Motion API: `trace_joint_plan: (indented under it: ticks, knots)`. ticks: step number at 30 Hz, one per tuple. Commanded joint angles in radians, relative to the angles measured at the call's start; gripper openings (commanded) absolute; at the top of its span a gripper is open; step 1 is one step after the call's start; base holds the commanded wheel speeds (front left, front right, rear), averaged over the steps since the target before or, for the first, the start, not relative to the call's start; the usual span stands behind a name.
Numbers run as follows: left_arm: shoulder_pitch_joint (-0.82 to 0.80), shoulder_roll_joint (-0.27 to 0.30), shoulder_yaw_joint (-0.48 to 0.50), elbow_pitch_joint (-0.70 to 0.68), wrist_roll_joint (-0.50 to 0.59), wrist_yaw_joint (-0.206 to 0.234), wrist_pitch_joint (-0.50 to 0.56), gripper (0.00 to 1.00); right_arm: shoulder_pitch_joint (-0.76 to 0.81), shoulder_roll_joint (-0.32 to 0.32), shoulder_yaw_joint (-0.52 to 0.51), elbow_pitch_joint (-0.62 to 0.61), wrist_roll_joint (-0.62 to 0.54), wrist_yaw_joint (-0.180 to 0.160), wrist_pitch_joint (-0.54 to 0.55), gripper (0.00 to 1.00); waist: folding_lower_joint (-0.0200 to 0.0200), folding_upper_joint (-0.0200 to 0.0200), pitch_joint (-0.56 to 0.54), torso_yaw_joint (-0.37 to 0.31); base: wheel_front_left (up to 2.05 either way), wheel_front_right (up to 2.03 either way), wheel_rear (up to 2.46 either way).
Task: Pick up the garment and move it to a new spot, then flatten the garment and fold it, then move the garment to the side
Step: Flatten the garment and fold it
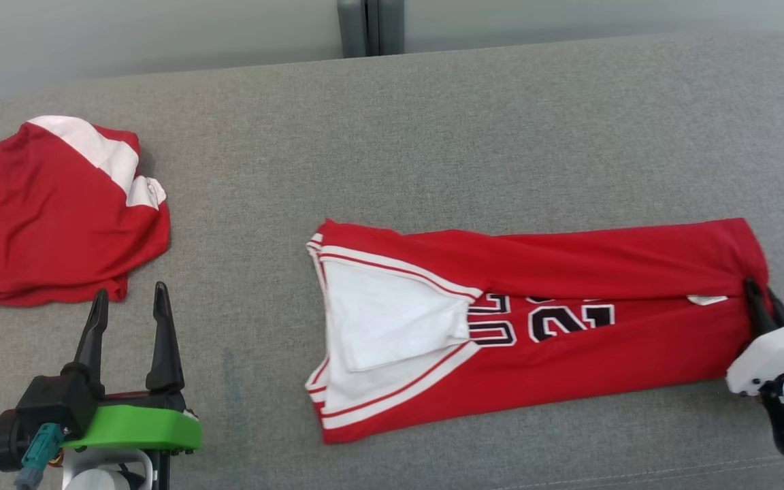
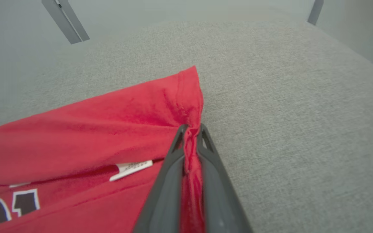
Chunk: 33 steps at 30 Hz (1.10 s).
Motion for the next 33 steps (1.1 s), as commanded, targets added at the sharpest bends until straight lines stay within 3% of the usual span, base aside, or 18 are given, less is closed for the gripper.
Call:
trace_joint_plan:
  ticks: [1, 5, 10, 26, 33]
  knots:
    - [0.02, -0.001, 0.005, 0.001, 0.003, -0.003, 0.0, 1.0, -0.01, -0.028, -0.021, 0.01, -0.002, -0.002, -0.003, 0.0, 0.0, 0.0, -0.011, -0.004, 0.0, 0.0, 0.0]
    - [0.029, -0.001, 0.014, 0.003, 0.009, -0.004, 0.0, 1.0, -0.024, -0.066, -0.044, 0.017, -0.016, -0.002, -0.003, 0.0, 0.0, 0.0, -0.025, -0.008, 0.0, 0.0, 0.0]
    - [0.042, 0.0, 0.023, -0.002, 0.009, -0.005, 0.0, 1.0, -0.035, -0.054, -0.032, -0.019, -0.044, -0.002, -0.003, 0.0, 0.0, 0.0, -0.04, -0.014, 0.0, 0.0, 0.0]
    - [0.037, 0.0, 0.0, 0.023, -0.001, 0.0, 0.0, 1.0, 0.02, 0.159, 0.155, -0.312, -0.114, -0.001, 0.048, 0.0, 0.0, 0.0, -0.051, 0.018, 0.0, 0.0, 0.0]
    - [0.023, 0.0, -0.017, 0.03, -0.007, 0.003, 0.0, 1.0, -0.008, 0.264, 0.244, -0.336, -0.134, -0.001, 0.077, 0.0, 0.0, 0.0, -0.039, 0.056, 0.0, 0.0, 0.0]
